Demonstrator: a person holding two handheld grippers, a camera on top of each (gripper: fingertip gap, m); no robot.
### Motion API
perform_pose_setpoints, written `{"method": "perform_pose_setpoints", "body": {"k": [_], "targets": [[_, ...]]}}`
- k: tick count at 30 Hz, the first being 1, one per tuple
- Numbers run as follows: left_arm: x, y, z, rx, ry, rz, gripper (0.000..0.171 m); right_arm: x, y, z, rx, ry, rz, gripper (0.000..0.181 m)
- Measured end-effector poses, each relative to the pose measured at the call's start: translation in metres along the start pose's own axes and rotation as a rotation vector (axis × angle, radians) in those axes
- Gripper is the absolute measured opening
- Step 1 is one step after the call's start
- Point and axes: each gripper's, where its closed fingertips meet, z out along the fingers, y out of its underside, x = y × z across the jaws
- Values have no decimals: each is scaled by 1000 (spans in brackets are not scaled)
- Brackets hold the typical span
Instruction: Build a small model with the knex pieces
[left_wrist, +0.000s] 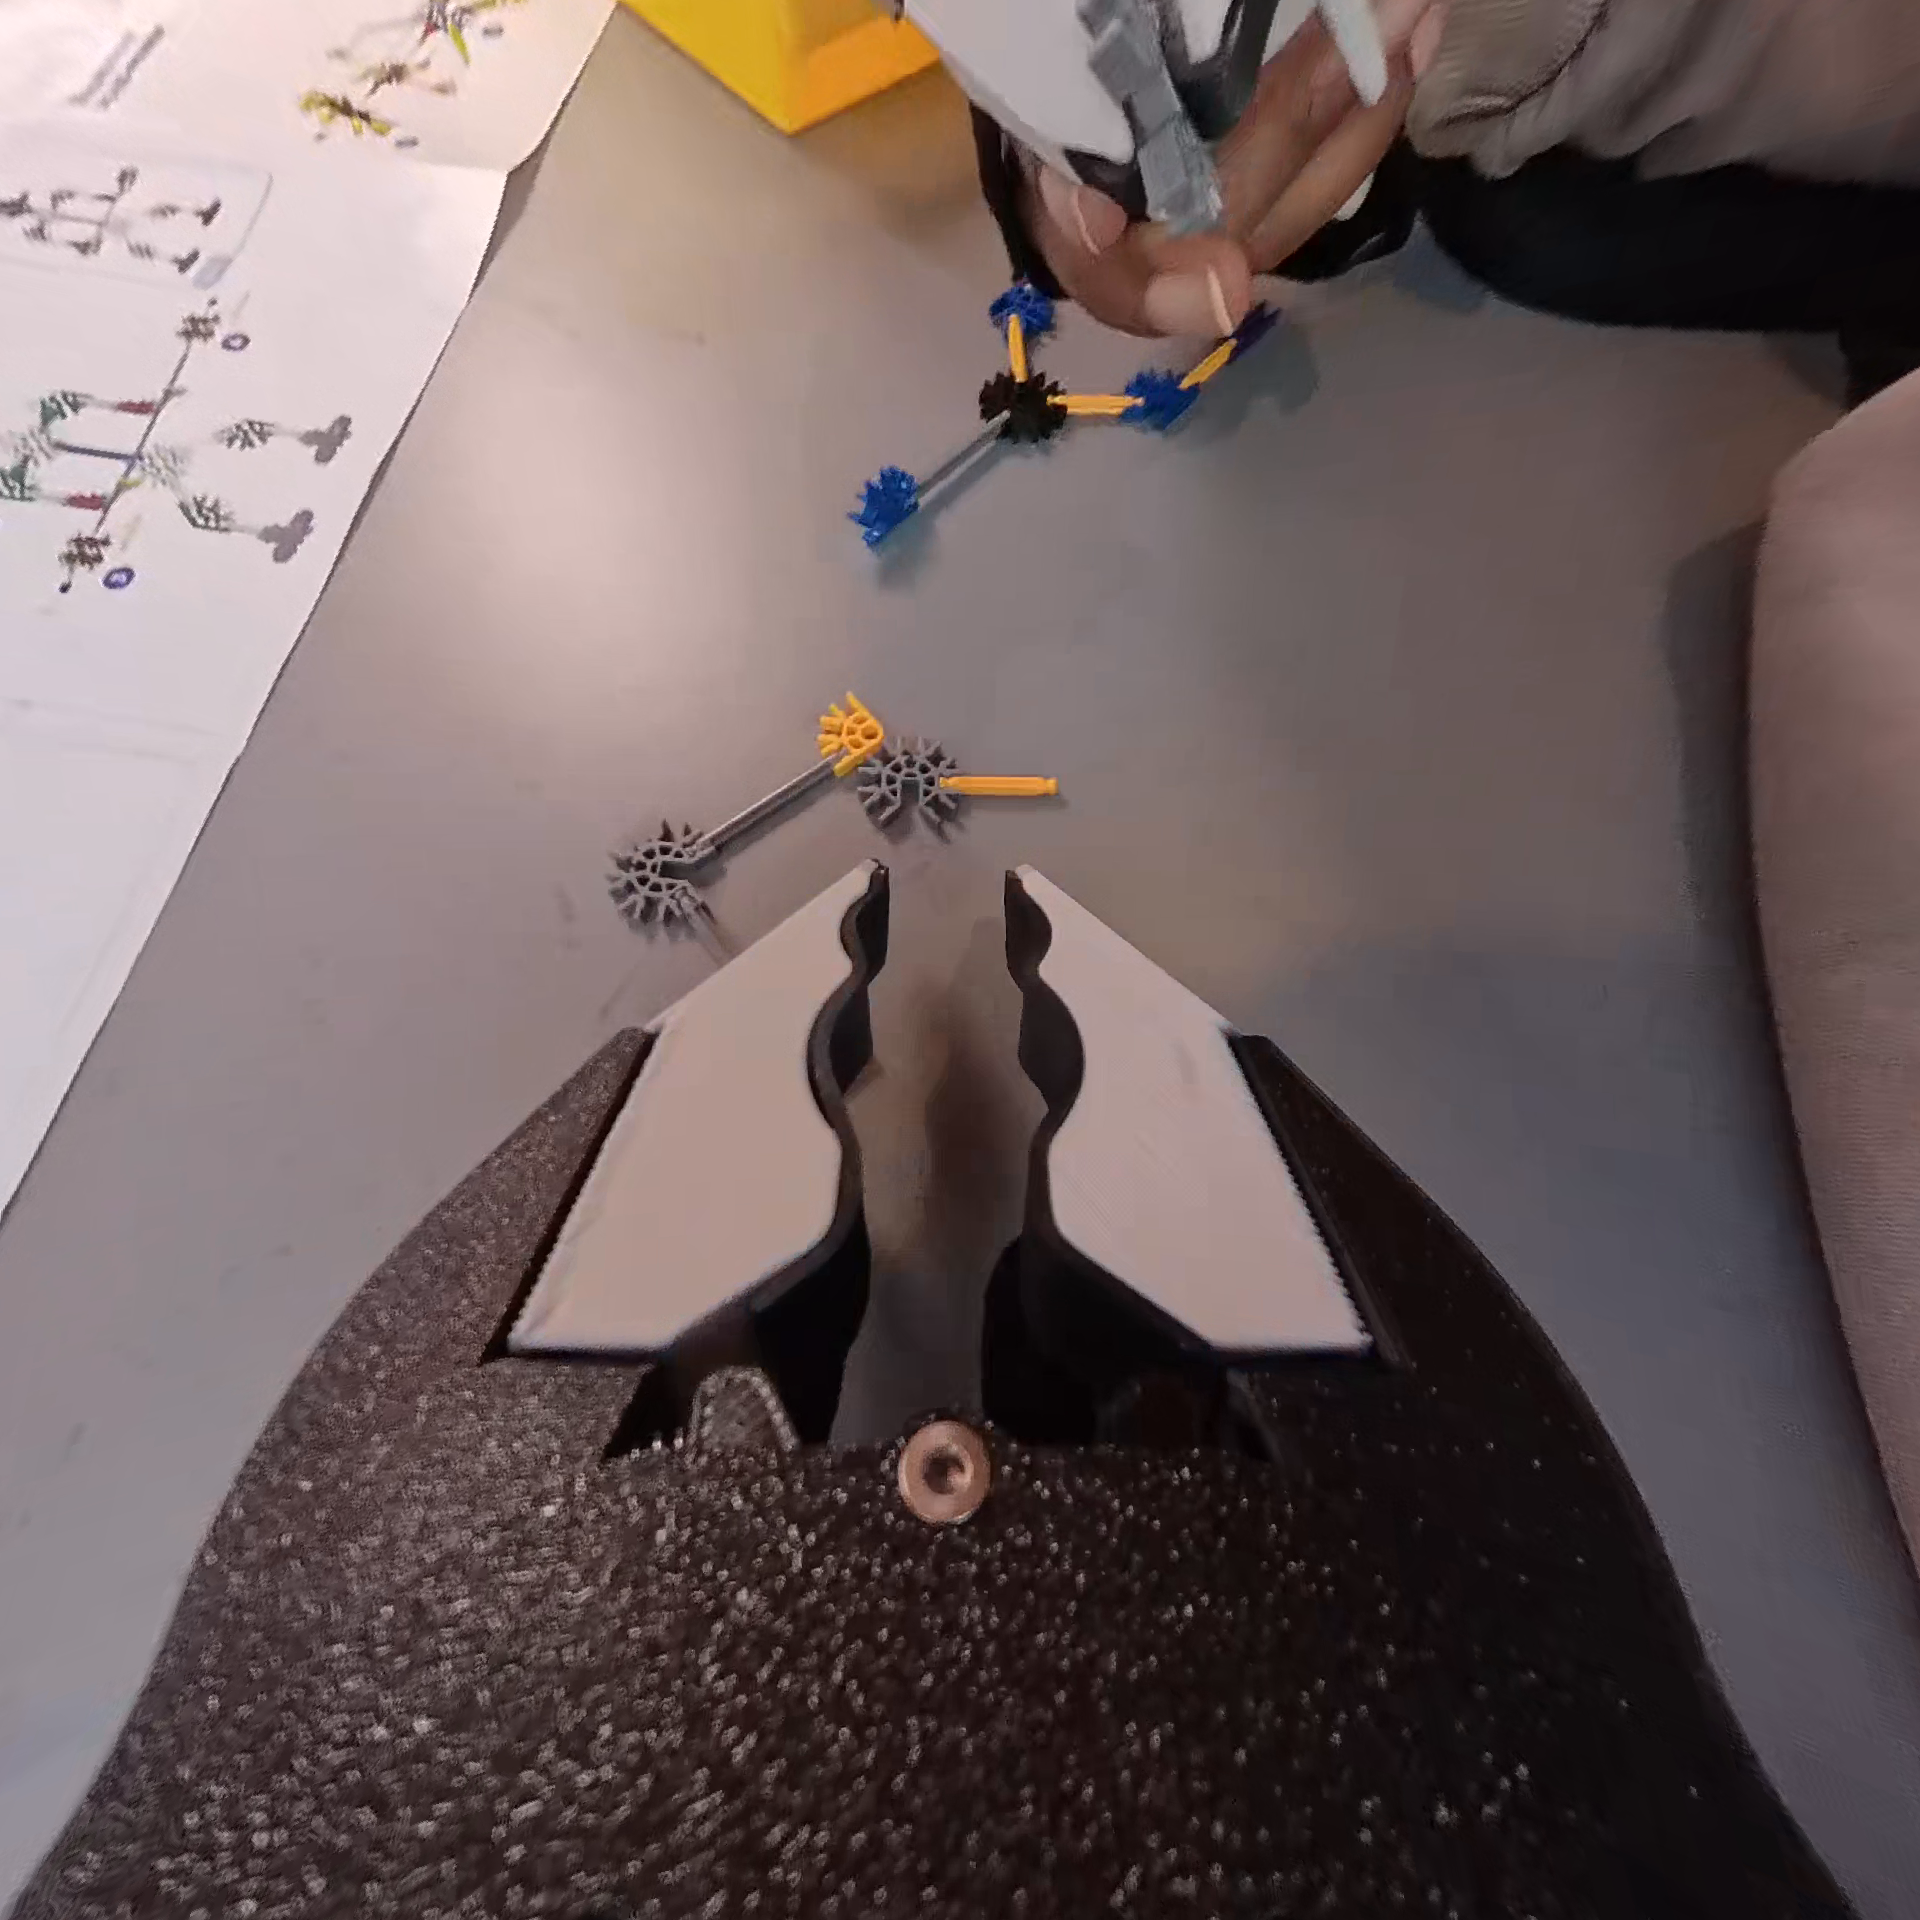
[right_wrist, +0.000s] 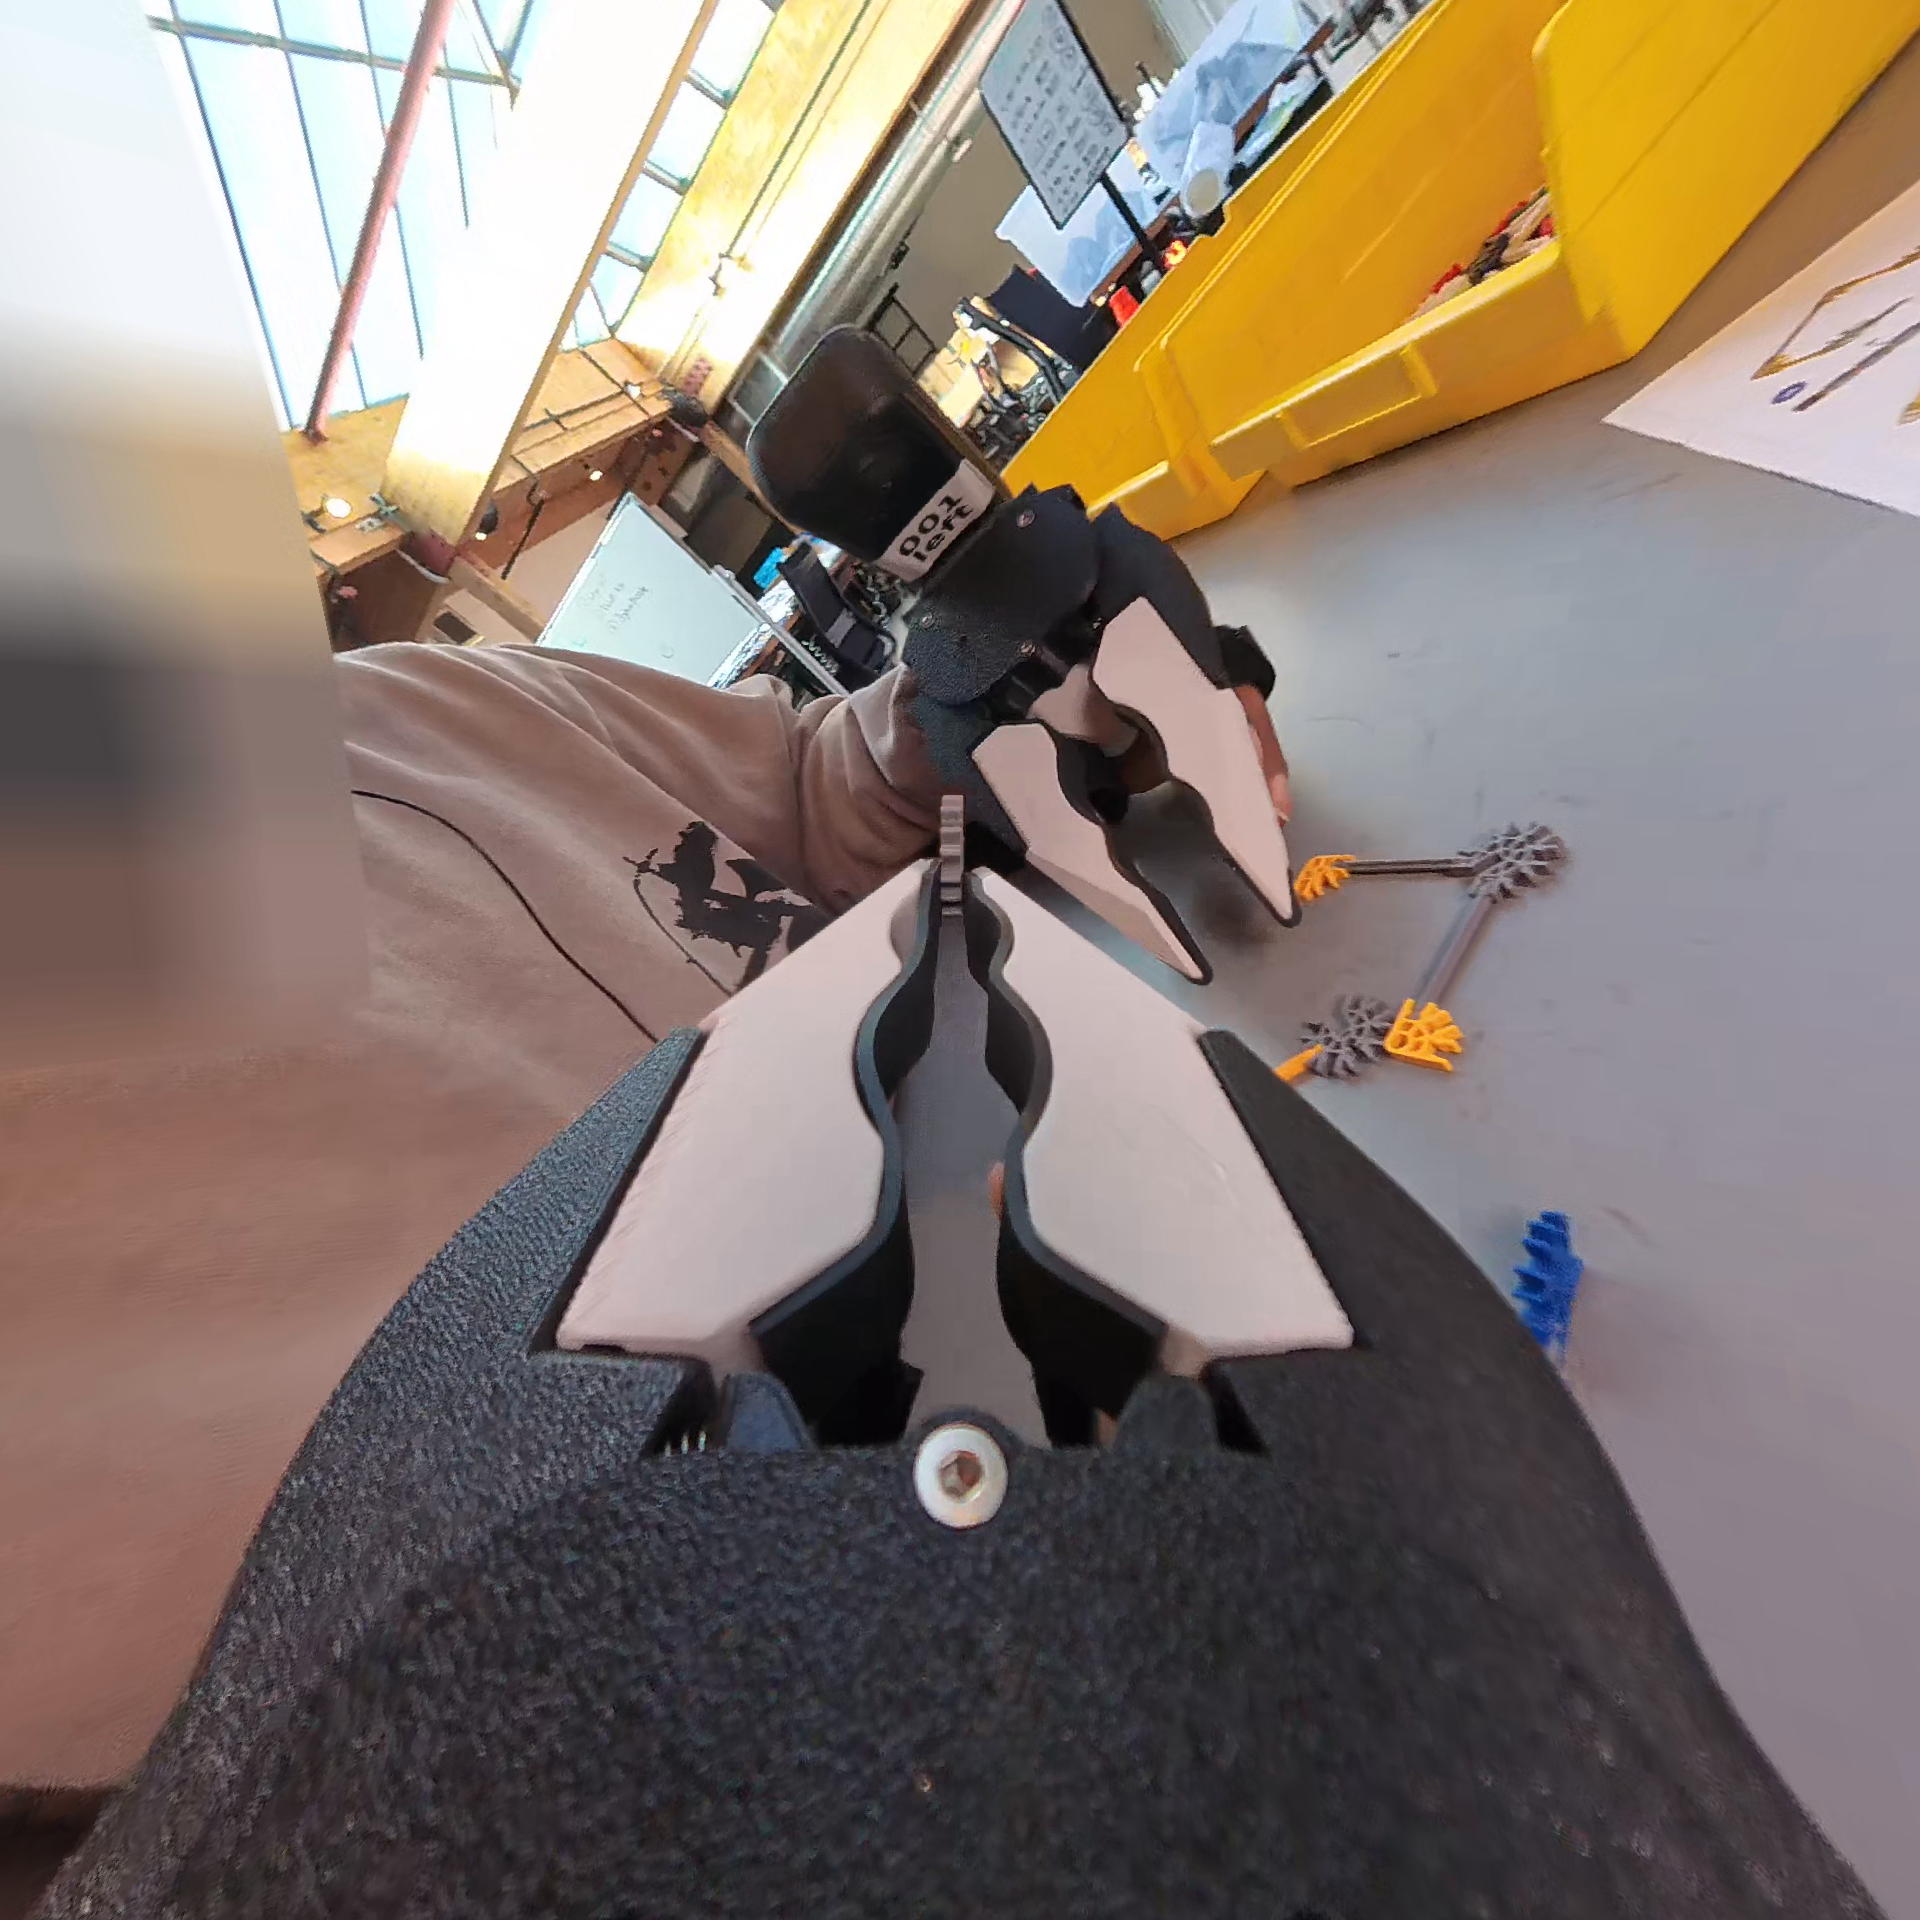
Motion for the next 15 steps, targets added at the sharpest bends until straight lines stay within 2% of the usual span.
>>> {"method": "perform_pose_setpoints", "body": {"k": [3,8,12,15], "targets": [[-2,-1,12,-27,-8,-38,23,14,-6,-7,23,83,6,2],[-6,-10,25,-59,-33,-38,28,25,-7,-13,40,135,35,2],[-4,-8,26,-80,-22,13,35,25,-6,-14,30,147,26,2],[6,-12,29,-78,44,99,41,25,-6,-13,31,141,30,2]]}}
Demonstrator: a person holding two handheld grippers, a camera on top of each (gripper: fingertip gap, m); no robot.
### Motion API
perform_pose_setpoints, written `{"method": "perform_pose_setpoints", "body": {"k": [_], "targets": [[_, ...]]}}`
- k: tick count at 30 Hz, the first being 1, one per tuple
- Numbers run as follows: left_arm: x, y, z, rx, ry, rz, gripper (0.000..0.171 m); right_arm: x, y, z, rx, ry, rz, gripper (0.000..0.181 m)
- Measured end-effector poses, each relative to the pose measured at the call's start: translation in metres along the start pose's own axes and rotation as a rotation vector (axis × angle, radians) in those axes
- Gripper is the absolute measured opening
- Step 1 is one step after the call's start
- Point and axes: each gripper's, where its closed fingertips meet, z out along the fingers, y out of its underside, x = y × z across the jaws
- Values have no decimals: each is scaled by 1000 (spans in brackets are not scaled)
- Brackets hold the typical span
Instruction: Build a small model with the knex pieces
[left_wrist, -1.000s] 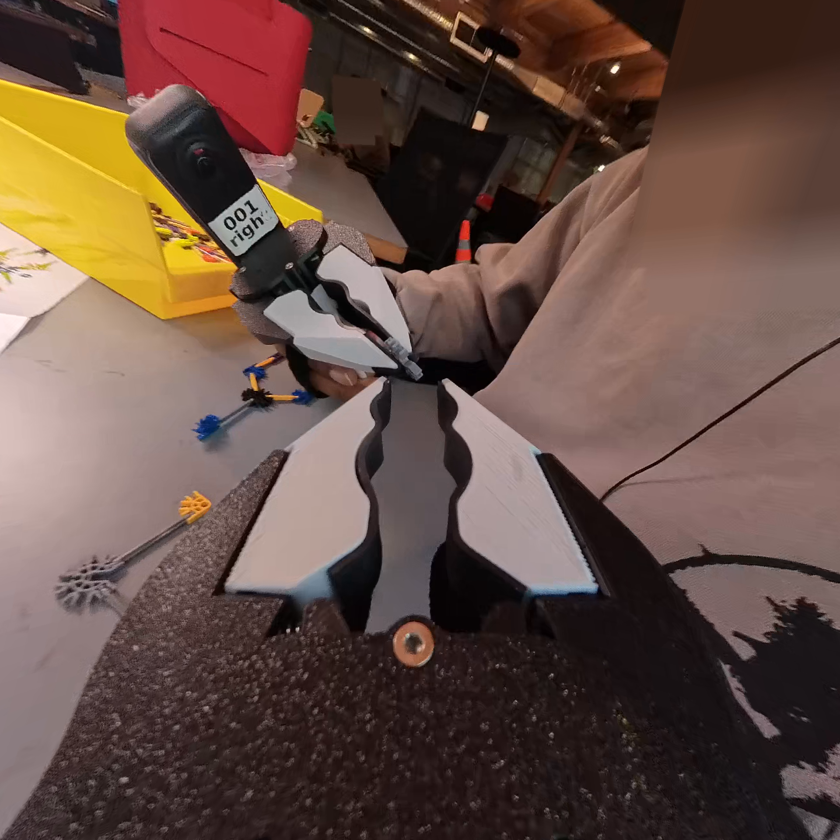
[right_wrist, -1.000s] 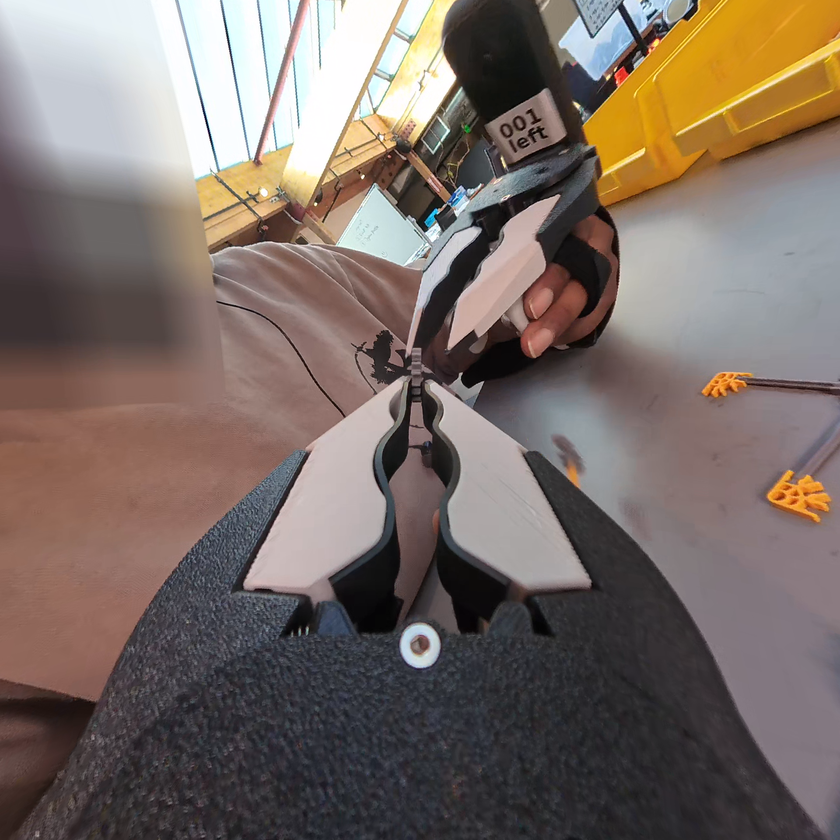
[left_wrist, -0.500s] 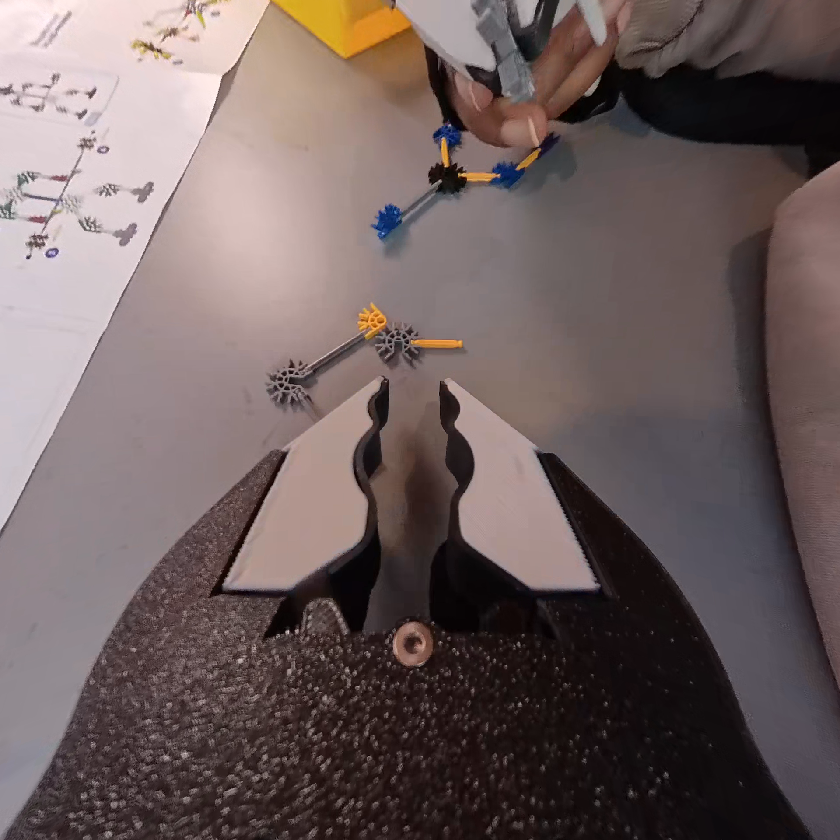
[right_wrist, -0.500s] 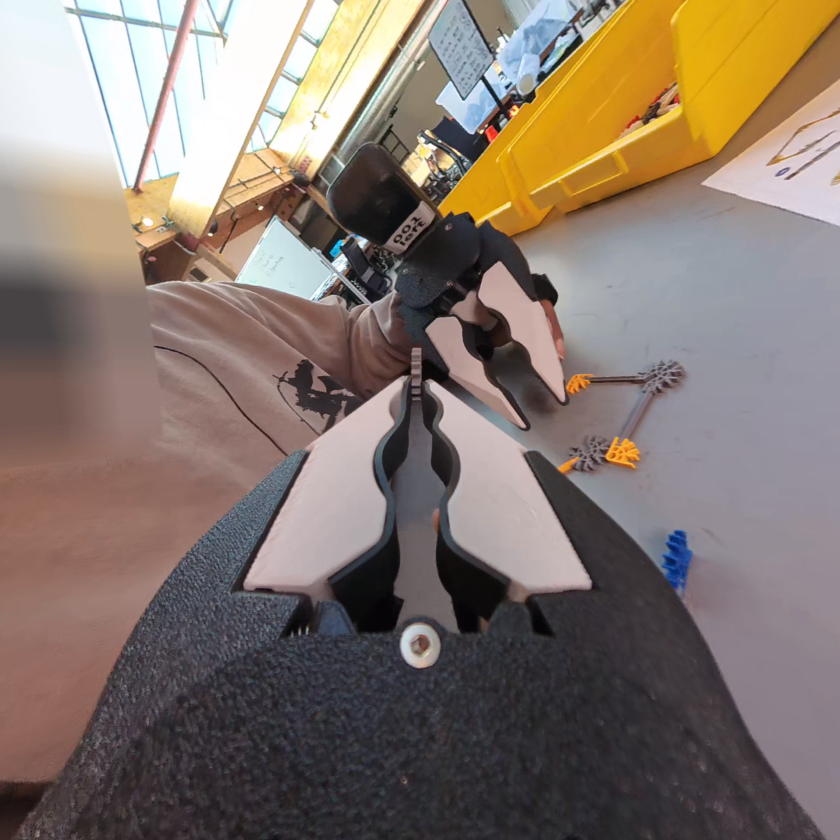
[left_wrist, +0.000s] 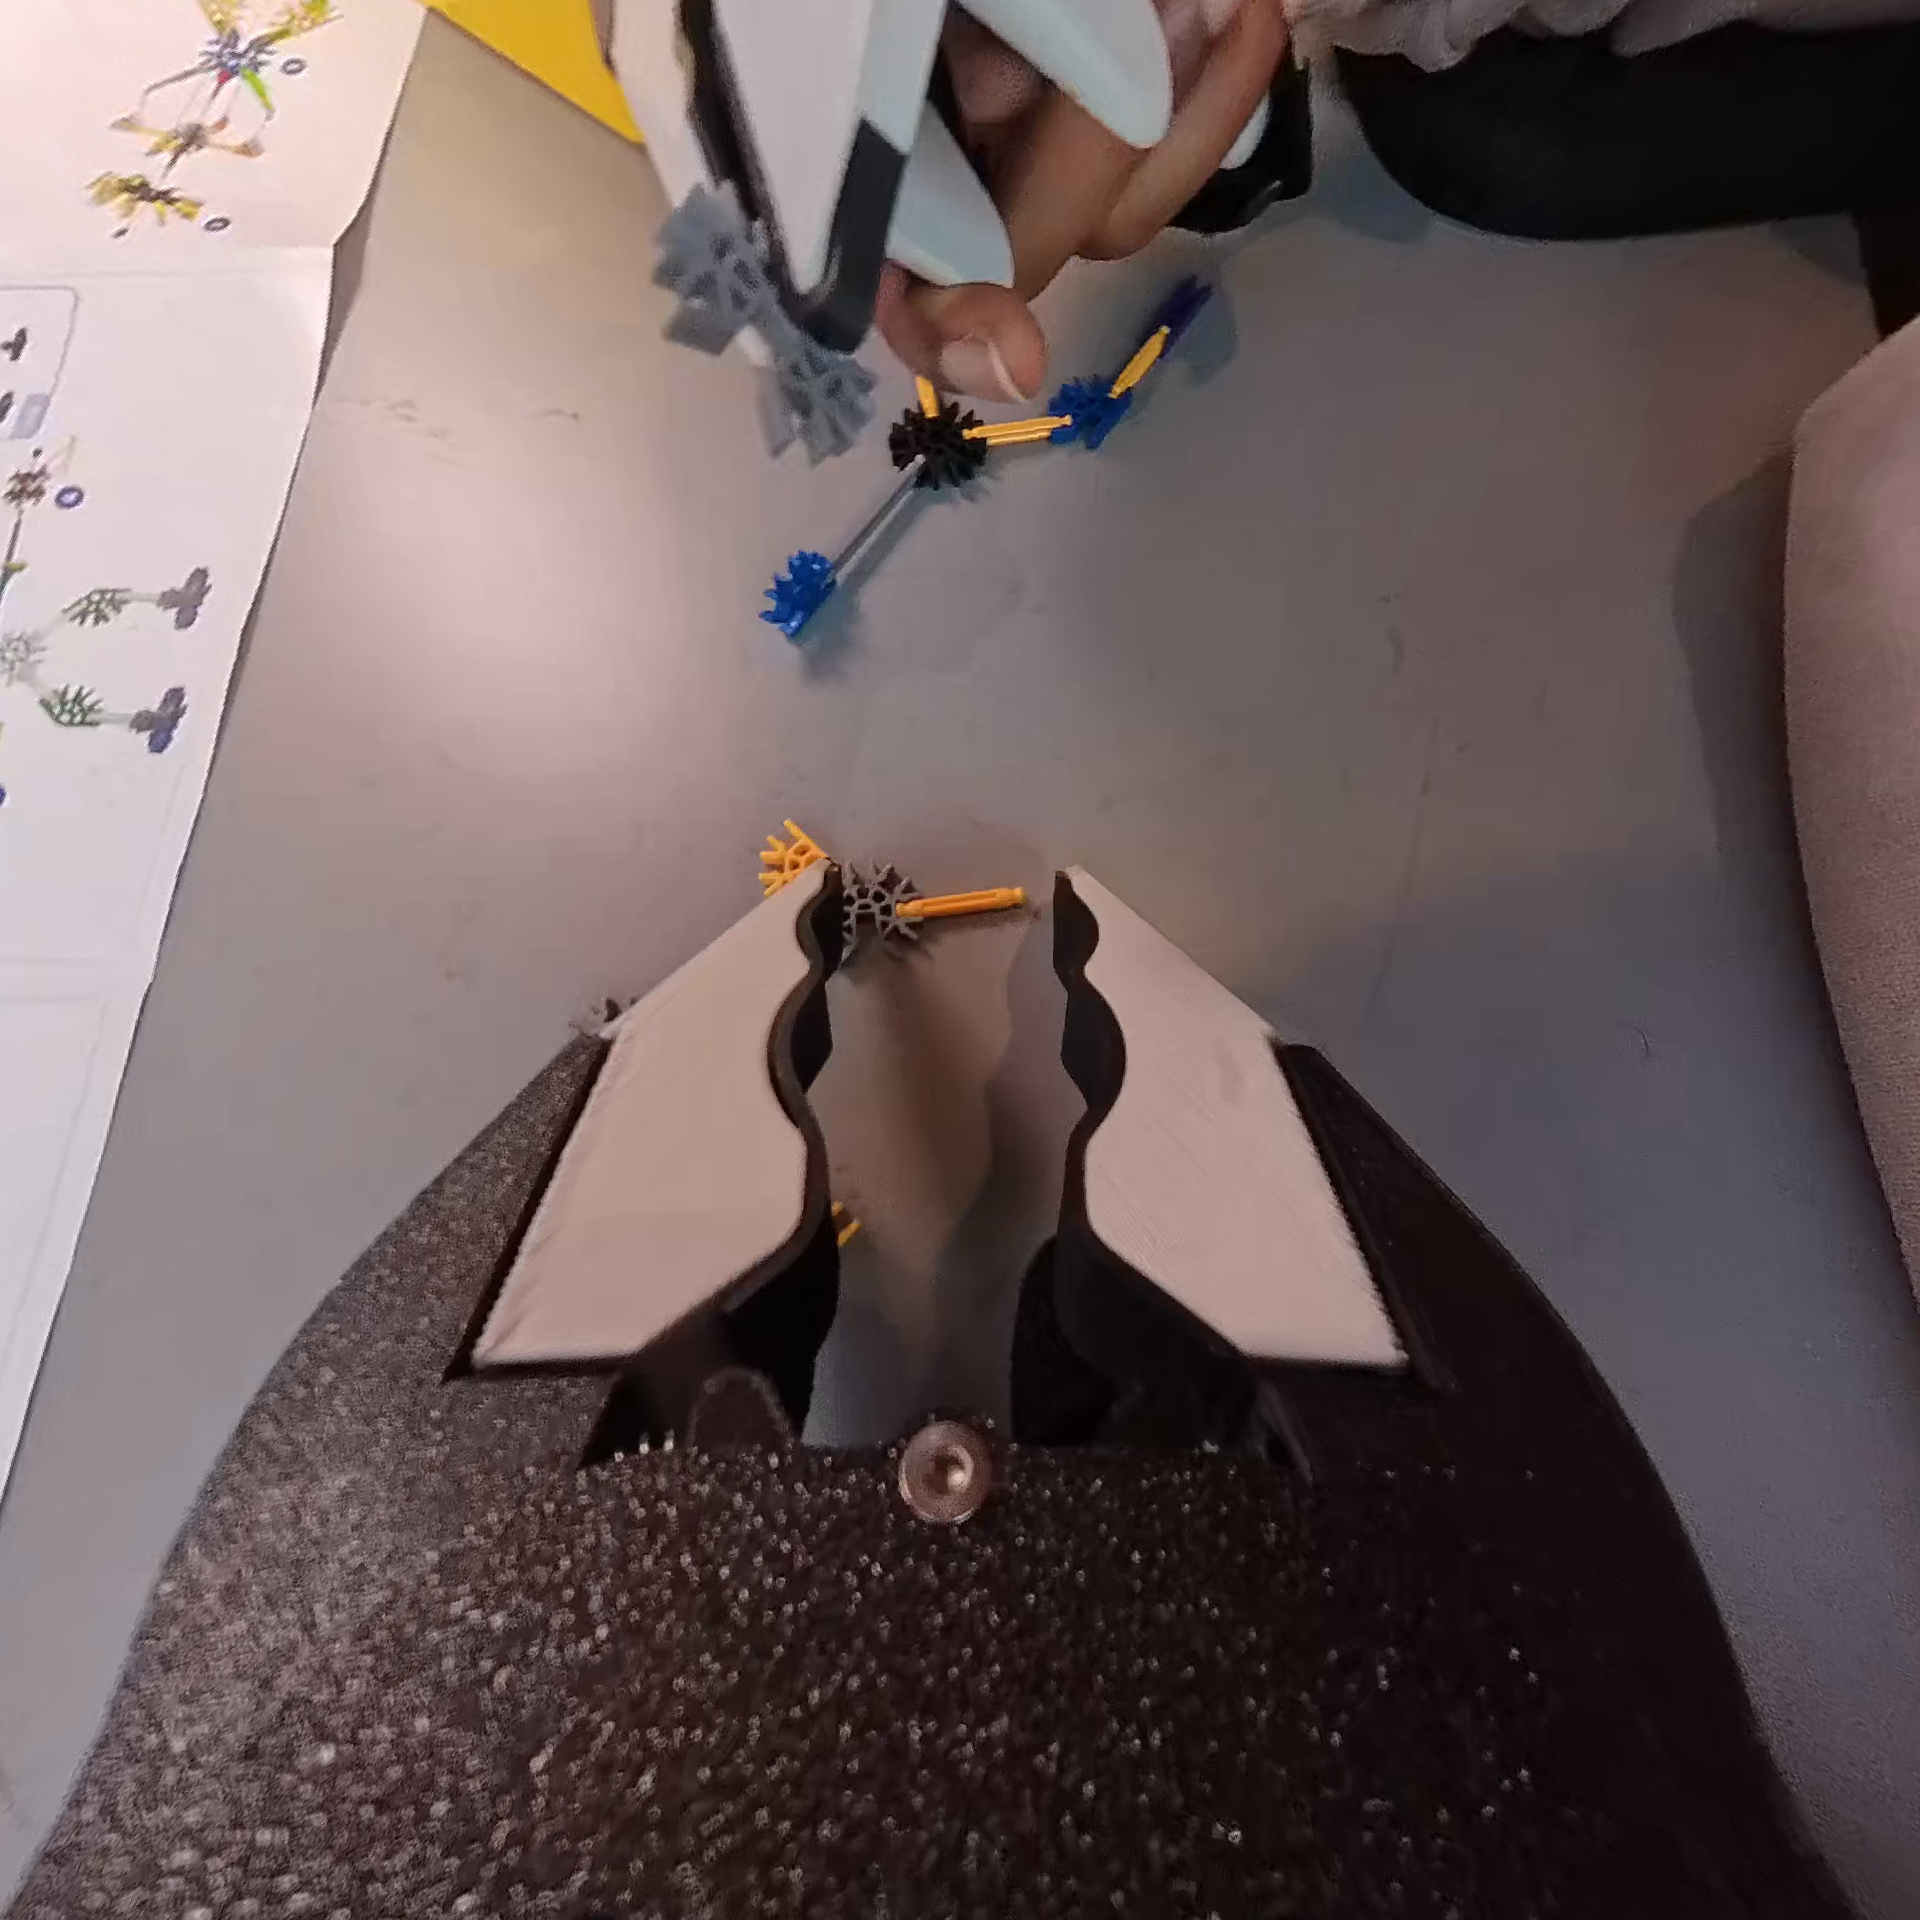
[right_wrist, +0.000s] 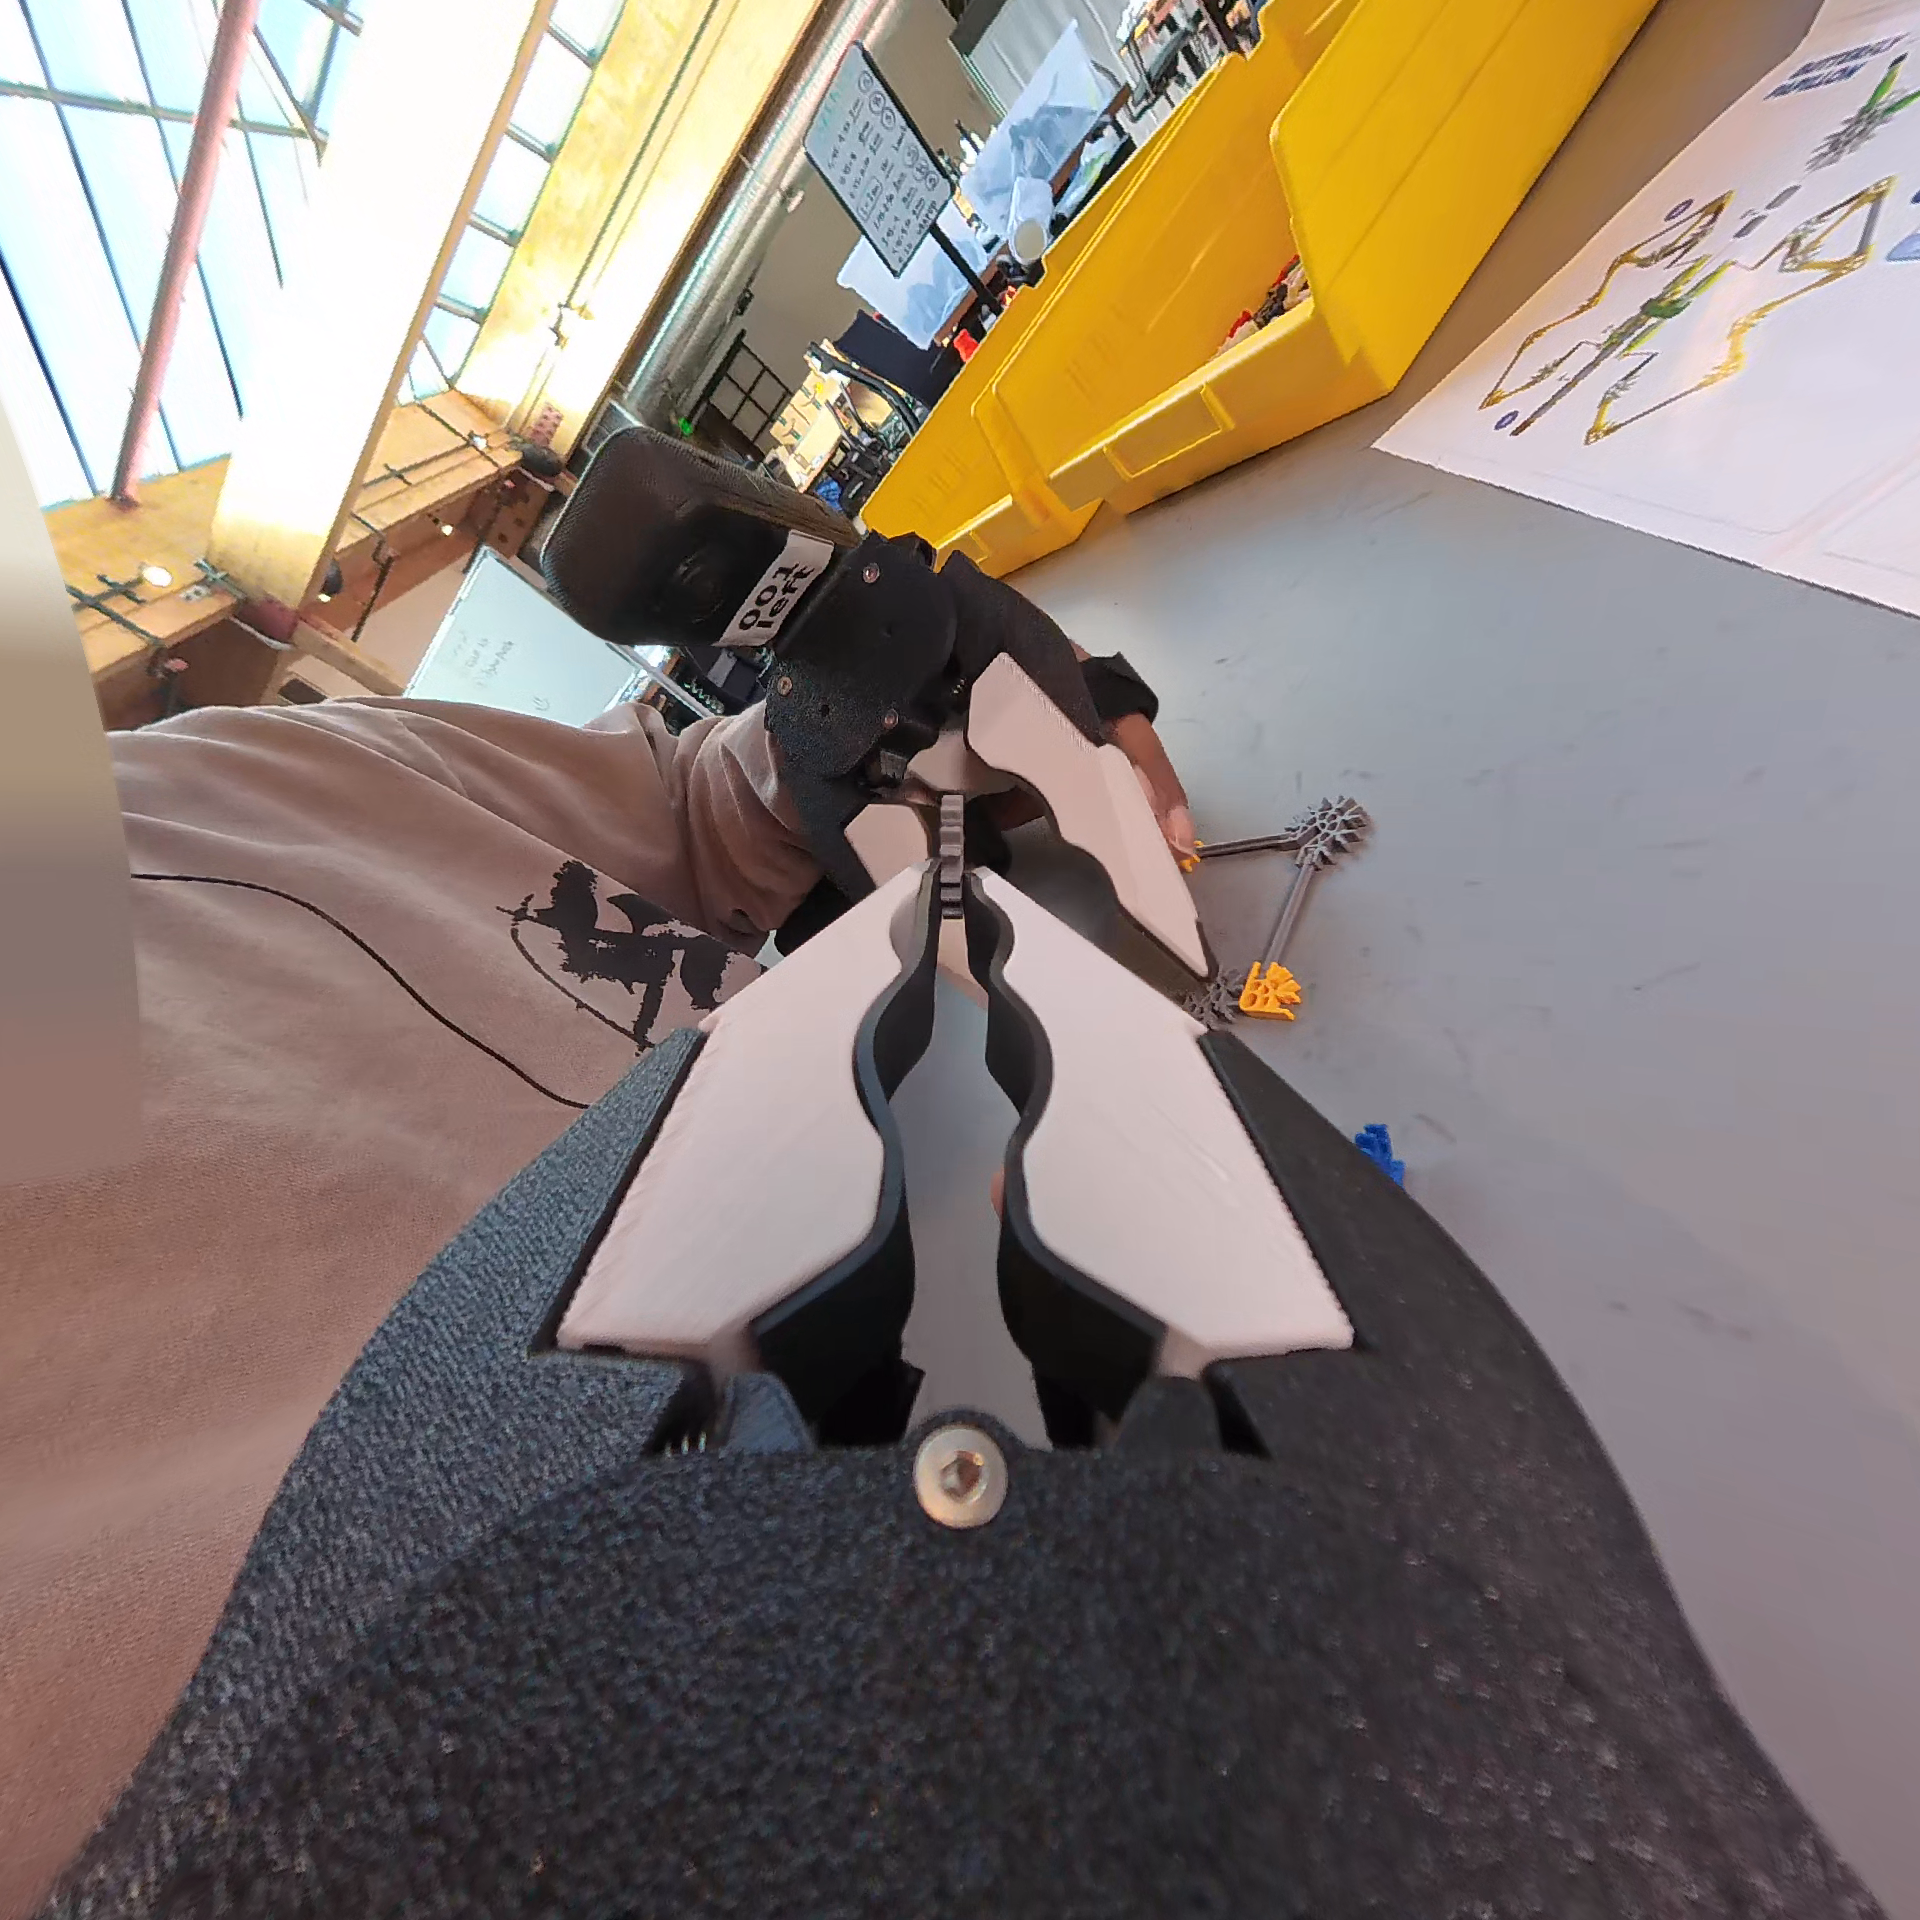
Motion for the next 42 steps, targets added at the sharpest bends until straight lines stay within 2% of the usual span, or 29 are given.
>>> {"method": "perform_pose_setpoints", "body": {"k": [4,10,13,15,20,22,24,29,34,38,42], "targets": [[3,3,8,-37,48,88,44,1,0,0,1,0,6,2],[1,19,-13,-150,45,-14,44,-1,0,-5,8,7,-6,2],[29,26,-30,-172,205,-95,42,0,0,-5,6,1,2,2],[42,25,-39,-136,288,-95,38,1,1,-4,0,-1,8,2],[-5,13,-25,-46,82,-141,39,2,4,0,-13,-2,10,2],[-9,18,-16,-80,57,-104,40,1,5,0,-17,1,4,2],[-7,21,-12,-105,53,-65,39,0,6,-1,-16,6,-3,2],[22,28,-22,-156,155,-44,36,-1,3,-4,-8,2,-4,2],[14,17,-26,-61,89,-33,34,0,6,-1,-21,2,-1,2],[-3,18,-19,-65,-21,18,34,0,7,-2,-22,9,-6,2],[2,18,-12,-76,-23,100,32,0,7,-2,-22,5,-5,2]]}}
